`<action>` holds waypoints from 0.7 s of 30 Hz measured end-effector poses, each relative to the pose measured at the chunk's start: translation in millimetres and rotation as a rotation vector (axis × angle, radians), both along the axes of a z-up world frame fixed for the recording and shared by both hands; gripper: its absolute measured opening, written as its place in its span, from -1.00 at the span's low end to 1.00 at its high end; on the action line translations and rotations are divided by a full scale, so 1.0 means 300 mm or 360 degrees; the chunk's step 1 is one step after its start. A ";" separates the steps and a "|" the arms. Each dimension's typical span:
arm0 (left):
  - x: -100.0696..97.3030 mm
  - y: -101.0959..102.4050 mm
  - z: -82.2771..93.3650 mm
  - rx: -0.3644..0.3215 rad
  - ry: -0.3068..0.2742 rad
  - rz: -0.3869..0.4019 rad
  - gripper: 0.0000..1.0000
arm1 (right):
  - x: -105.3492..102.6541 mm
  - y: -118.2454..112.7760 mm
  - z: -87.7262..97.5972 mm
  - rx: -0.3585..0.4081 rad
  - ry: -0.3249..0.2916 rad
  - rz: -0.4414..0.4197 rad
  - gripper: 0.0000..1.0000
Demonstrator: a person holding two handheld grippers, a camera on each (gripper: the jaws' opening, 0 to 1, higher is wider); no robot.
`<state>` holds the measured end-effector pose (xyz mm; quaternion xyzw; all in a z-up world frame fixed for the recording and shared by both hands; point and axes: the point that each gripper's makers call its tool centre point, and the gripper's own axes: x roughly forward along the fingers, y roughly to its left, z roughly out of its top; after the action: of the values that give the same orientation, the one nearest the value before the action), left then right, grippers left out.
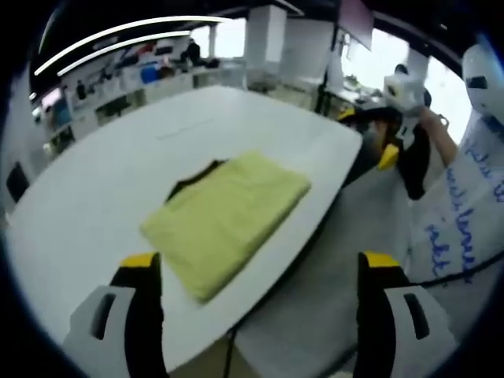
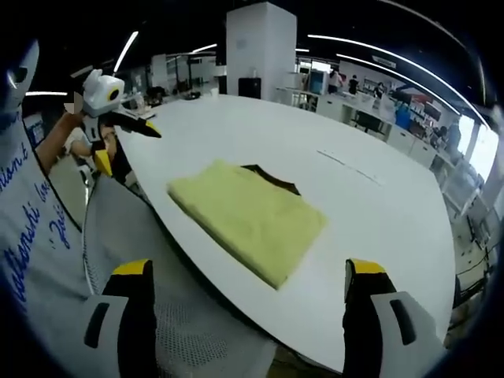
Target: Fold the garment on the visible template until the final outline fits inside the template.
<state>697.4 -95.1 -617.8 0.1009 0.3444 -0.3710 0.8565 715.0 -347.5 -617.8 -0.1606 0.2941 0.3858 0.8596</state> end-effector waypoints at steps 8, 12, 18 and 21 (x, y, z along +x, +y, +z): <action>0.015 0.015 -0.006 0.0074 -0.0033 0.0037 0.99 | 0.013 -0.008 0.024 0.0041 -0.0020 0.0019 1.00; 0.004 0.011 -0.020 0.0058 0.0012 0.0033 0.99 | 0.020 -0.006 -0.001 -0.0001 -0.0001 0.0016 1.00; -0.007 0.019 -0.025 0.0050 0.0025 0.0078 0.99 | 0.020 0.004 -0.007 0.0069 -0.0008 0.0000 1.00; -0.009 0.015 -0.021 0.0020 0.0015 0.0078 0.99 | 0.014 -0.003 -0.024 0.0035 0.0022 0.0002 1.00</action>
<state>694.6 -90.4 -624.2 0.0960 0.3532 -0.3483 0.8630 719.1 -348.5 -625.0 -0.1486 0.2956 0.3906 0.8591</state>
